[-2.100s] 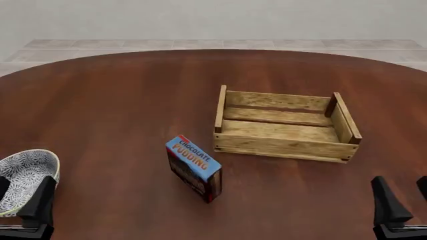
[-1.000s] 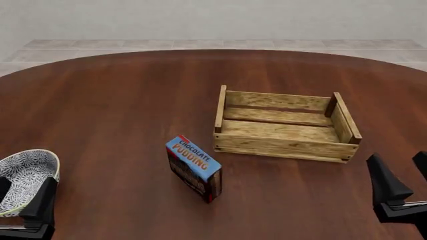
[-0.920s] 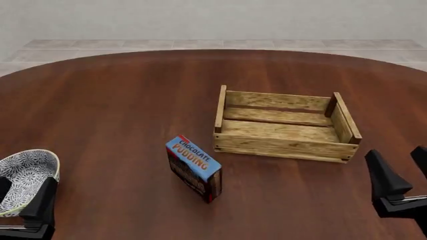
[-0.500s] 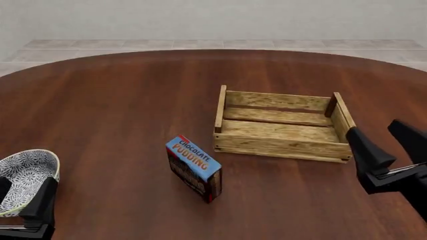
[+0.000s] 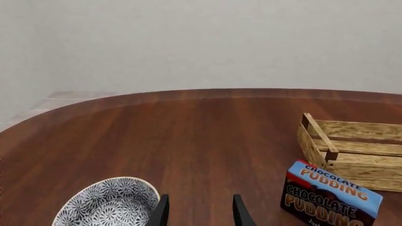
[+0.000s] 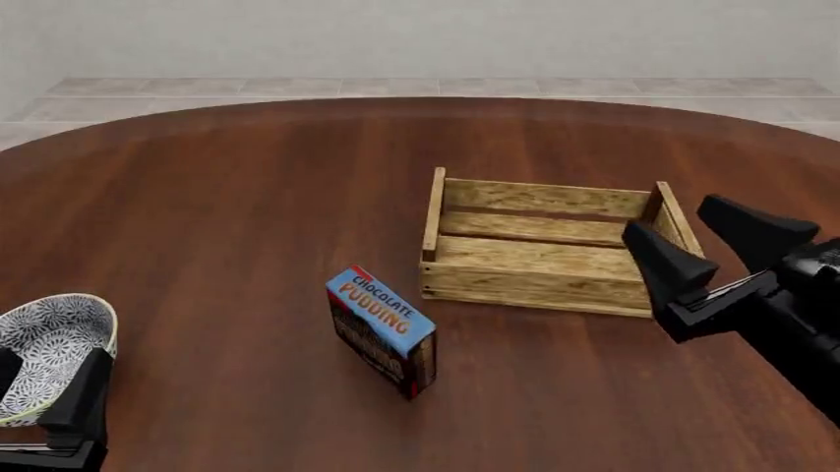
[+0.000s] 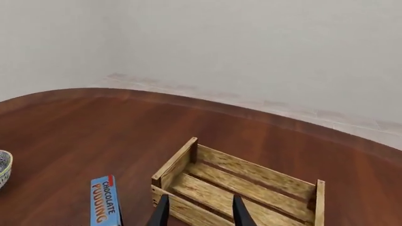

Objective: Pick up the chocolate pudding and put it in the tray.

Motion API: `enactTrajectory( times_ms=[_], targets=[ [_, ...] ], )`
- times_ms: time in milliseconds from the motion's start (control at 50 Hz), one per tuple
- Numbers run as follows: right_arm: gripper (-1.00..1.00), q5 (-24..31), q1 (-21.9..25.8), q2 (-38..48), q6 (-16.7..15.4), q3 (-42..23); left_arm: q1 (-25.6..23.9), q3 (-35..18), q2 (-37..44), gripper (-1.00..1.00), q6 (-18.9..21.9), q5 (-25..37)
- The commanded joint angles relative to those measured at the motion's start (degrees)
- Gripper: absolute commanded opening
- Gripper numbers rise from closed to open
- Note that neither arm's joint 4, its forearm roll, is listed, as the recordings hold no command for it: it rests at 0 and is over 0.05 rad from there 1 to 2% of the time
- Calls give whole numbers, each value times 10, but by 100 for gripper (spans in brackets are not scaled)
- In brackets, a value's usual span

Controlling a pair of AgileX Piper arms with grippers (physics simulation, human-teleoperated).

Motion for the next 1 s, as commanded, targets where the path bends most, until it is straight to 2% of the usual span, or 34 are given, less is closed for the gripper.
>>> enactTrajectory(
  times_ms=[20,400,660,1000],
  targets=[
    [100,5,31,44,-11,-38,2,0,-1,100,3,1],
    [100,48,69,81,-26,-118,-7,0,8,100,10,-6],
    [100,39,102,114,-25,-147,-3,0,0,100,11,2],
    [100,4,142,154,0,-147,12,0,2,100,8,1]
  ],
)
